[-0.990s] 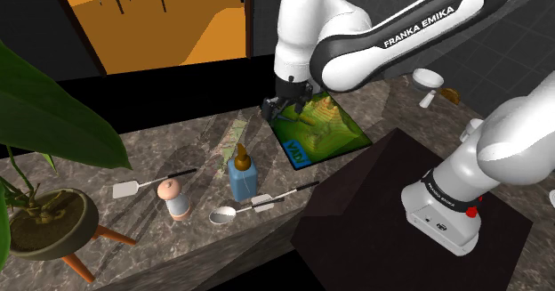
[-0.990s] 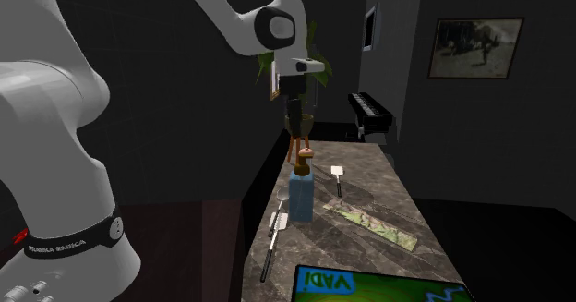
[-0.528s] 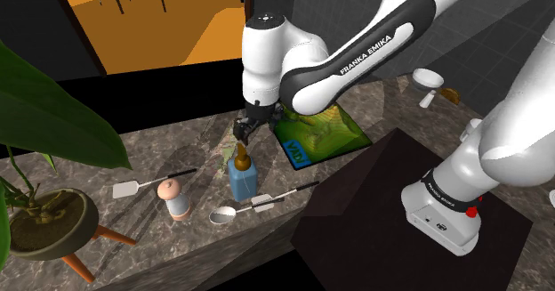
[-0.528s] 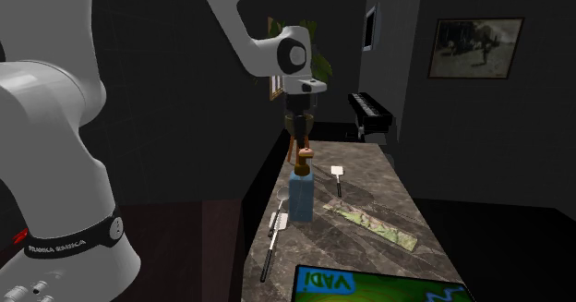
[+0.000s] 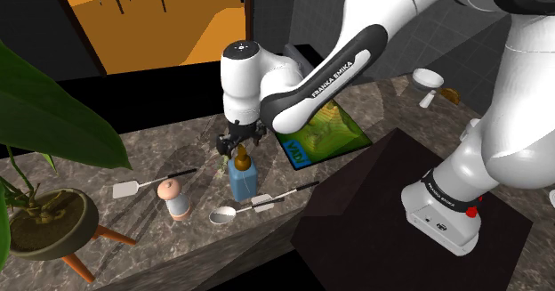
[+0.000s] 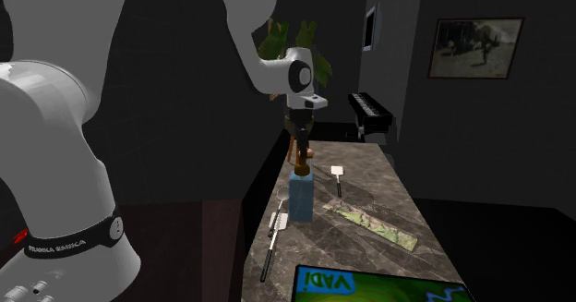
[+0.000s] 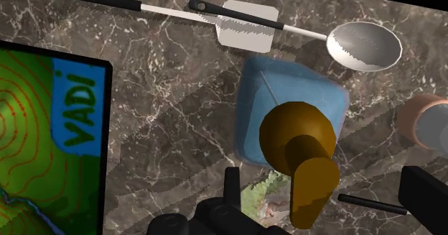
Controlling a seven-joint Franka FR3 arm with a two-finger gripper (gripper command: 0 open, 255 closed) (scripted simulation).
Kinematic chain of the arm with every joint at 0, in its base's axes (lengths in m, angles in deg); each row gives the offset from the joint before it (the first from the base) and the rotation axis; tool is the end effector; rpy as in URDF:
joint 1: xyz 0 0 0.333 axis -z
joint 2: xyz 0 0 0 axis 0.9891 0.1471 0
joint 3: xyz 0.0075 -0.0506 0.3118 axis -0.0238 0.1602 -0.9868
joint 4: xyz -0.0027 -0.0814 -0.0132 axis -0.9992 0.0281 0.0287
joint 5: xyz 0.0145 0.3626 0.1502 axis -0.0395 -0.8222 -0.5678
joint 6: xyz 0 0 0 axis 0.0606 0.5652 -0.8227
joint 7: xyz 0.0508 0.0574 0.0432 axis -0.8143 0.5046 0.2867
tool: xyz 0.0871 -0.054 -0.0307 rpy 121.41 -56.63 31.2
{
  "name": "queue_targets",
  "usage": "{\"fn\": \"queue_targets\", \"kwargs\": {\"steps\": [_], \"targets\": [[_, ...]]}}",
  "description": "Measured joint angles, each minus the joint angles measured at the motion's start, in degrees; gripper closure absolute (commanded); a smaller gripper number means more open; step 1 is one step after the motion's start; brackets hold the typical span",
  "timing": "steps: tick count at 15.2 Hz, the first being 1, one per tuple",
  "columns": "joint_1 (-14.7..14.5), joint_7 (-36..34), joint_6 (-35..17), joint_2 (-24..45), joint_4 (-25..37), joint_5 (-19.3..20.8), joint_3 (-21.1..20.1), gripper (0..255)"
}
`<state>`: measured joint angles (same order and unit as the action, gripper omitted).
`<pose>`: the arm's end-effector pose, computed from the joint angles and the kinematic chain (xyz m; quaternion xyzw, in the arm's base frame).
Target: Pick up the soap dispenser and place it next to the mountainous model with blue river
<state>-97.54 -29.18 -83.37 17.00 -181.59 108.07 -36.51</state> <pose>0.4452 0.3971 0.2361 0.9995 -0.0190 0.0238 0.0082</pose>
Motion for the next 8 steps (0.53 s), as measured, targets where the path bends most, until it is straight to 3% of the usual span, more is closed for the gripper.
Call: {"fn": "queue_targets", "kwargs": {"steps": [8], "targets": [[-1.1,-1.5,-2.4,2.9,0.3,2.1,1.5,0]]}}
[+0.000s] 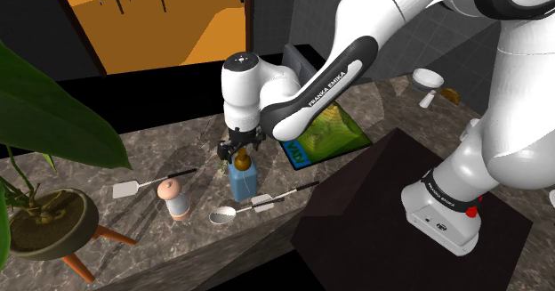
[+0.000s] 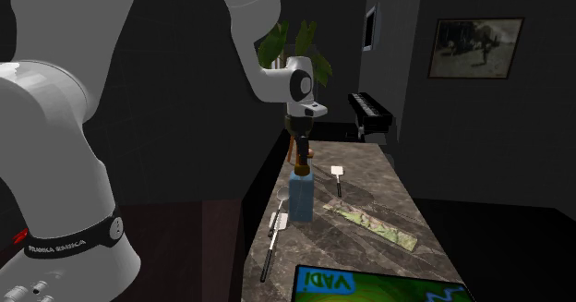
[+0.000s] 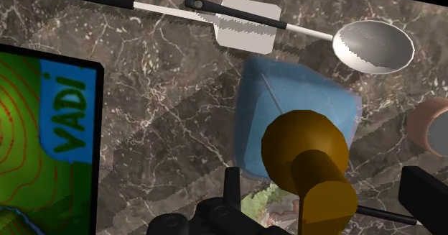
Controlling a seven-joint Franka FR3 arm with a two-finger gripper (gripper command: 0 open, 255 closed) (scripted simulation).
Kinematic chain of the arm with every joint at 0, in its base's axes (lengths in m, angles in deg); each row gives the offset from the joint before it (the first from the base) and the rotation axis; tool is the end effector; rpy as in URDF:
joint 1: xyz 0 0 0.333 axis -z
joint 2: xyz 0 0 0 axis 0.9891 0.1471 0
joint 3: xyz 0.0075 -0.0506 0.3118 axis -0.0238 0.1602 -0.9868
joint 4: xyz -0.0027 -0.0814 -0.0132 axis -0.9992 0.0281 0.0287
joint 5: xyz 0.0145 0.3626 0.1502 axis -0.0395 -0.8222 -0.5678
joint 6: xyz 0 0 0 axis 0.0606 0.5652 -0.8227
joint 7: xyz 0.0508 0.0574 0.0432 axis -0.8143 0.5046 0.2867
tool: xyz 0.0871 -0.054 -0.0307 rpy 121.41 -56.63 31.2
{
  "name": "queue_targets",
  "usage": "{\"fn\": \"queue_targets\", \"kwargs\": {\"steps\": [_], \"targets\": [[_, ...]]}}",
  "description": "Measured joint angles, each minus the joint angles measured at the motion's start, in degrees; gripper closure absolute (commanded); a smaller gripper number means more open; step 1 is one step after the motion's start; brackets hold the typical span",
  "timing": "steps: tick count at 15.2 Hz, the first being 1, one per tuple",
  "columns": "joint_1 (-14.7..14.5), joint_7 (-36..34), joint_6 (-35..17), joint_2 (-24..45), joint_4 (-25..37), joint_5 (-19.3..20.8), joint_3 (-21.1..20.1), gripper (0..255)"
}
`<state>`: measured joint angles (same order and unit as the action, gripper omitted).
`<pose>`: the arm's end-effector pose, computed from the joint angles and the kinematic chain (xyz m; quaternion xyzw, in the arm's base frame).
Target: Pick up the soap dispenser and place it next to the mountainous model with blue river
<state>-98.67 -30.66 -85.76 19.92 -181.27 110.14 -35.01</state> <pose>0.4455 0.3976 0.2113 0.9995 -0.0191 0.0239 0.0081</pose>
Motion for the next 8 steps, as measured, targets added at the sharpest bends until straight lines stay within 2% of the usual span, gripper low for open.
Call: {"fn": "queue_targets", "kwargs": {"steps": [2,3,8], "targets": [[0.0,0.0,0.0,0.0,0.0,0.0,0.0,0],[0.0,0.0,0.0,0.0,0.0,0.0,0.0,255],[0.0,0.0,0.0,0.0,0.0,0.0,0.0,255]]}}
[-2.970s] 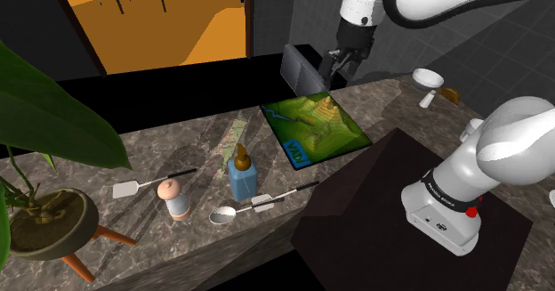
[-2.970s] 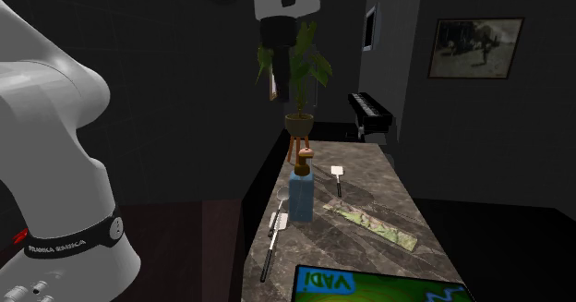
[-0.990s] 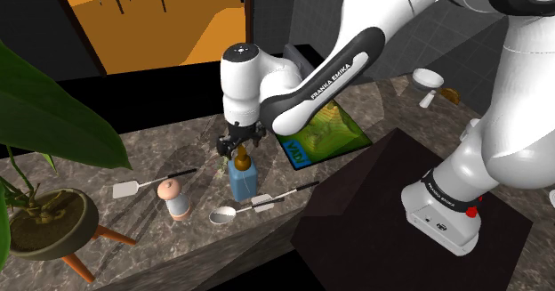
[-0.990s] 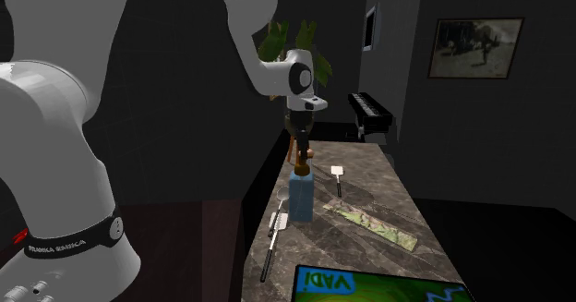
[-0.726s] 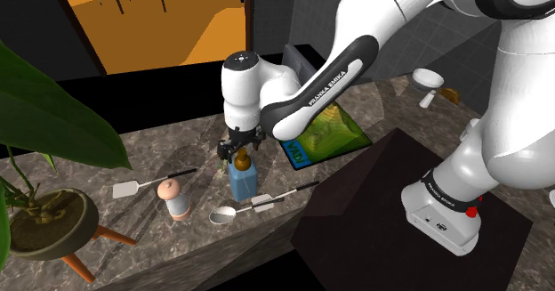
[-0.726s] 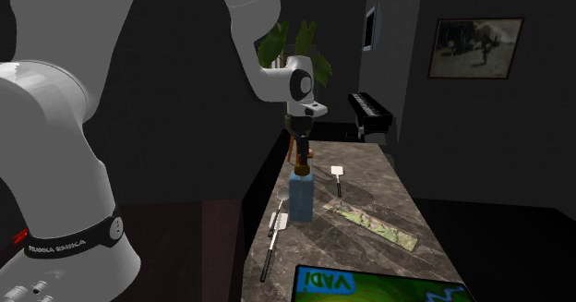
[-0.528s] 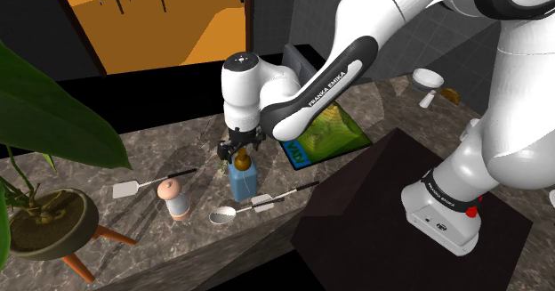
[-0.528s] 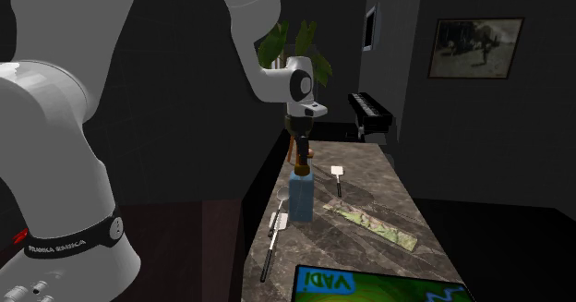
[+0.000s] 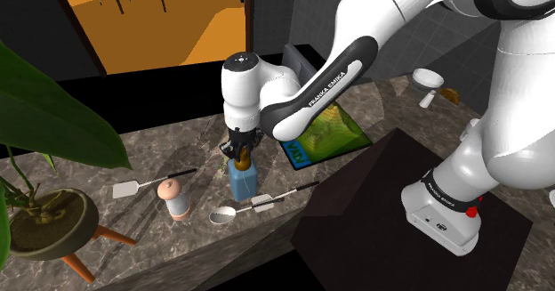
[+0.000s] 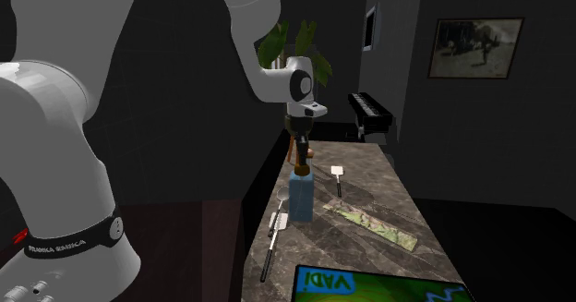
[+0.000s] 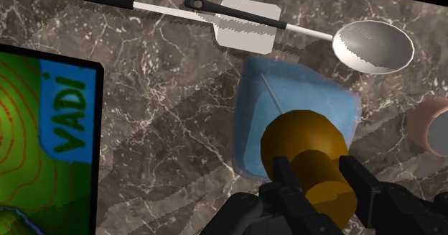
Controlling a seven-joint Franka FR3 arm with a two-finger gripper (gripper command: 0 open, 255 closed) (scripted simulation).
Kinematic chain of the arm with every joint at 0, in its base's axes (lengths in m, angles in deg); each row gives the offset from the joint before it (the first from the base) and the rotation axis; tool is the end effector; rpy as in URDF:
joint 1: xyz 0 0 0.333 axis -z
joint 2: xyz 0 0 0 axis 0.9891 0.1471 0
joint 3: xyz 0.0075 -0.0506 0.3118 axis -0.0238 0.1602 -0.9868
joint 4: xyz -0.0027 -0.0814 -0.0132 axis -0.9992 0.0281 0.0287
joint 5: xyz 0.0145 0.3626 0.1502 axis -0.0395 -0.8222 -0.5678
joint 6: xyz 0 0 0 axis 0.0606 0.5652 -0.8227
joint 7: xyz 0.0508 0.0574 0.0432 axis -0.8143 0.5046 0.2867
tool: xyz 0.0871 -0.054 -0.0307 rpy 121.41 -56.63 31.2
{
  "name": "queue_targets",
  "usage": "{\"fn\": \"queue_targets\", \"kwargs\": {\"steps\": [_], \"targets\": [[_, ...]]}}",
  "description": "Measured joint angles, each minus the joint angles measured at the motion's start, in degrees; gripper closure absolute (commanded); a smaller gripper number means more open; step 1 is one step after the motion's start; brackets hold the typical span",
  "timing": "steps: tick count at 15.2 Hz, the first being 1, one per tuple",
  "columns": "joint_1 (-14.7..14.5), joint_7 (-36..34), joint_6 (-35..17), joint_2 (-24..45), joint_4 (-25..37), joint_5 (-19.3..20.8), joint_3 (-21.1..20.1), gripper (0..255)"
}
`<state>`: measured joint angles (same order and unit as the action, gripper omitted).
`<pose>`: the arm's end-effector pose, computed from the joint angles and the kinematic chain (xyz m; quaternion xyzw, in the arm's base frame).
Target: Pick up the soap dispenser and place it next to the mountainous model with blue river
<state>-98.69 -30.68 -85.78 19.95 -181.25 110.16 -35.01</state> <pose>0.4455 0.3978 0.2112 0.9995 -0.0190 0.0239 0.0080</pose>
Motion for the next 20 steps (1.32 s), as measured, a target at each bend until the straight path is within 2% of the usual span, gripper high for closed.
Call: {"fn": "queue_targets", "kwargs": {"steps": [6,20], "targets": [[0.1,0.2,0.3,-0.3,0.0,-0.2,-0.2,255],[2.9,4.2,7.6,-8.0,0.3,-6.1,-4.0,255]]}}
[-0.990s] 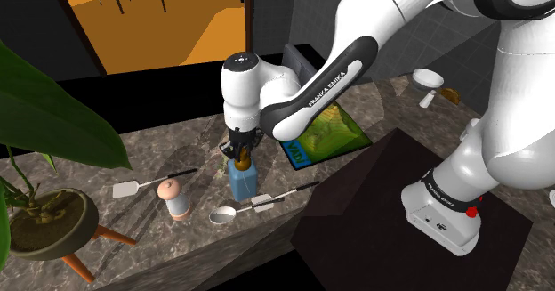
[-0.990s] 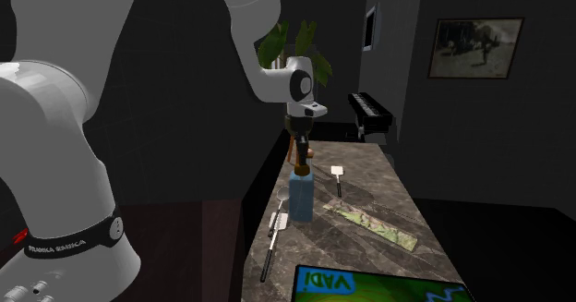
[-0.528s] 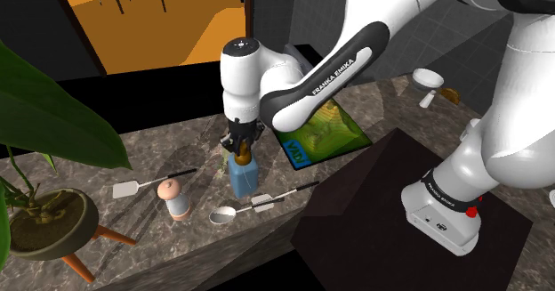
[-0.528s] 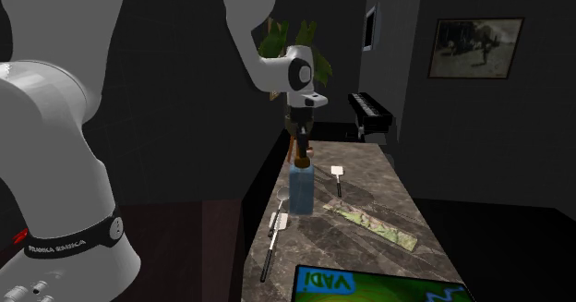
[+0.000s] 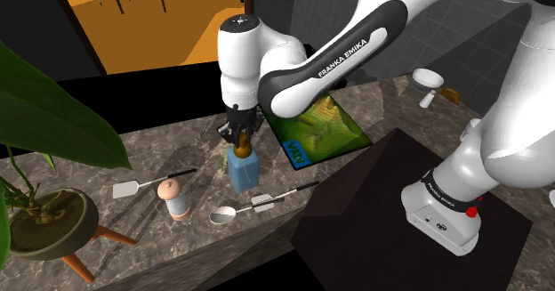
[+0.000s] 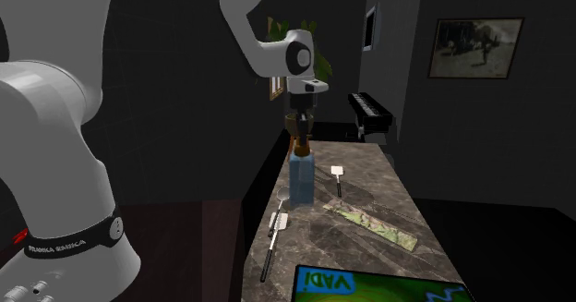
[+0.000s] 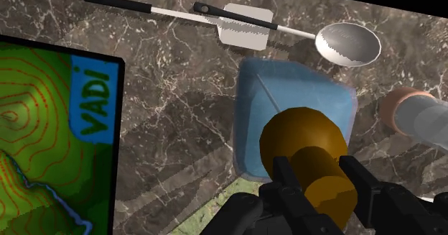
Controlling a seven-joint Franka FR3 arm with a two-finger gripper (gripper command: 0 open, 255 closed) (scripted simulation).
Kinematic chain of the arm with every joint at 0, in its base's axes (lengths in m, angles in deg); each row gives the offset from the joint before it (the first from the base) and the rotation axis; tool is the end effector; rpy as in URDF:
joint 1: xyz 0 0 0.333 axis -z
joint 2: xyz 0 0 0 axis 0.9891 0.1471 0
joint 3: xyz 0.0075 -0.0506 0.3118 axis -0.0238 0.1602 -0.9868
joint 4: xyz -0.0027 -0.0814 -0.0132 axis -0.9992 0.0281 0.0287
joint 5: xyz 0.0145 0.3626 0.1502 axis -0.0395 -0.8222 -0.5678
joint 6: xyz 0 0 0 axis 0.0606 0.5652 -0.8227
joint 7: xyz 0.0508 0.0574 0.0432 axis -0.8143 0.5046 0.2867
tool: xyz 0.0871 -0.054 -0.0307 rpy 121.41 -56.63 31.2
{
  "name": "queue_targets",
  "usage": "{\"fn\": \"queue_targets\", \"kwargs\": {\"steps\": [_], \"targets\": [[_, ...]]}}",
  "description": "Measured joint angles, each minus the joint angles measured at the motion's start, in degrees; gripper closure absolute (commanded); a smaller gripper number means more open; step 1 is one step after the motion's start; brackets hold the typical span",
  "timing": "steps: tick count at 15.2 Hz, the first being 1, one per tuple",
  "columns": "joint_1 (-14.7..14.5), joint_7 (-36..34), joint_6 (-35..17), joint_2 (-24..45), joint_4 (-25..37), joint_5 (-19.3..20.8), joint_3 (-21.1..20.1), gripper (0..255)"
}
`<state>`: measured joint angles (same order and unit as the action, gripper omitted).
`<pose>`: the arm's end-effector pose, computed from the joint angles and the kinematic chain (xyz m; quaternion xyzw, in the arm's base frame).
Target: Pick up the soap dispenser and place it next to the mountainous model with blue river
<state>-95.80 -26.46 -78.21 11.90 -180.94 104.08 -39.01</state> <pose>0.4452 0.3984 0.2848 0.9995 -0.0192 0.0239 0.0082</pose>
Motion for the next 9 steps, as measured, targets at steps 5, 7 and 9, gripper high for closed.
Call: {"fn": "queue_targets", "kwargs": {"steps": [5,7,9], "targets": [[1.0,1.7,2.9,-2.9,0.4,-2.3,-1.1,255],[1.3,2.3,4.1,-3.8,0.9,-3.0,-1.4,255],[1.3,2.6,5.4,-4.7,1.5,-3.8,-1.8,255]]}}
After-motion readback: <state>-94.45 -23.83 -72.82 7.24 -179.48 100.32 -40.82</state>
